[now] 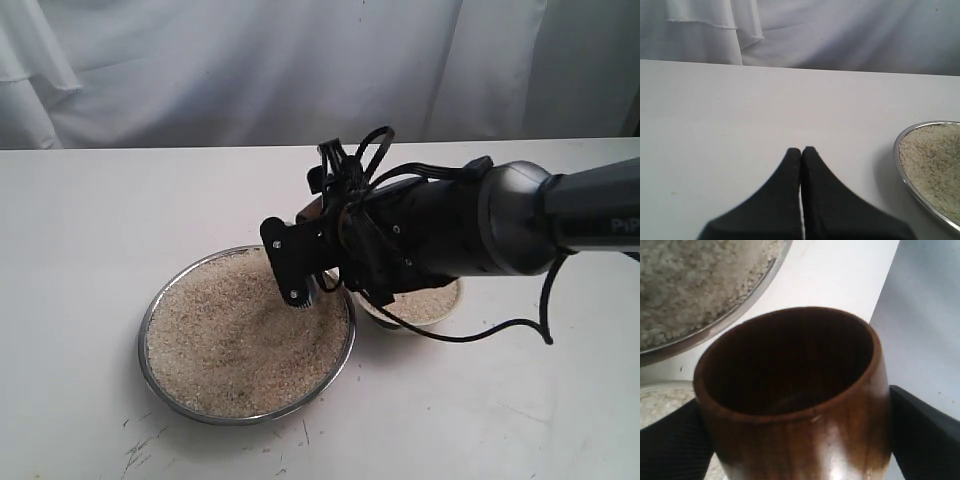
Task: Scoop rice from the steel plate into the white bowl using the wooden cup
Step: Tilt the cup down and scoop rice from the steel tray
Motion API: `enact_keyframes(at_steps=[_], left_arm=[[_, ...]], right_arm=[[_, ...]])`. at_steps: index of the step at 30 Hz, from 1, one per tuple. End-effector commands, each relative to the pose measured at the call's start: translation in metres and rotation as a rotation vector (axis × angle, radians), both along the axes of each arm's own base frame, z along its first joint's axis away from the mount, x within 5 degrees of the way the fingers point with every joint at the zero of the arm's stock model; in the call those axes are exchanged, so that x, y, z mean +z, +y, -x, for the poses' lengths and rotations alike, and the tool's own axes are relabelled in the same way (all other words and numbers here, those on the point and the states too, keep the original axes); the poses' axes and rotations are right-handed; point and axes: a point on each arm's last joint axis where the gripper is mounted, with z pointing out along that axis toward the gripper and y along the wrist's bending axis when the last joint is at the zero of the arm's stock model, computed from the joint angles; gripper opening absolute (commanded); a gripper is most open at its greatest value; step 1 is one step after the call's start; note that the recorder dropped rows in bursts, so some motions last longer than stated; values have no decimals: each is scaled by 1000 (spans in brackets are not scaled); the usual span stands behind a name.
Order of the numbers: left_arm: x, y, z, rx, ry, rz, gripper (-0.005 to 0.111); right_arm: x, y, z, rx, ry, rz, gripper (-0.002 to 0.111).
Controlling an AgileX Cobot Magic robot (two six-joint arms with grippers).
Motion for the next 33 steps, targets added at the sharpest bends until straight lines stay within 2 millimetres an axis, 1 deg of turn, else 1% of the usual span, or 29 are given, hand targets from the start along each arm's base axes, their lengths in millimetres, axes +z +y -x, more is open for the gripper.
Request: enact_keyframes(at_steps=[1,6,10,12,15,18,21,26,30,33], left_arm=[[0,0,0,-3,-13,-1,0],[0,0,0,-3,-13,-1,0],[0,0,0,-3,-13,-1,0],[0,0,0,-3,-13,-1,0],[0,0,0,-3,-13,-1,0],[0,0,0,-3,-13,-1,0],[0,0,0,-3,-13,-1,0],[0,0,0,-3,-13,-1,0],[0,0,0,-3,-13,-1,0],[0,0,0,-3,-13,-1,0]], right_arm=[[4,3,8,58,-10,69,0],[-2,9,18,110,-9,180,0],[-3,6,23,118,-14,313,0],[0,6,22,109,-19,326,0],[10,12,21,99,-47,327,0],[14,20,21,133,-72,368,0],[8,26,18,162,-64,416,0],[-5,38,16,188,-55,436,0],[-10,40,15,197,-57,469,0],[-19,42,16,217,-48,500,0]])
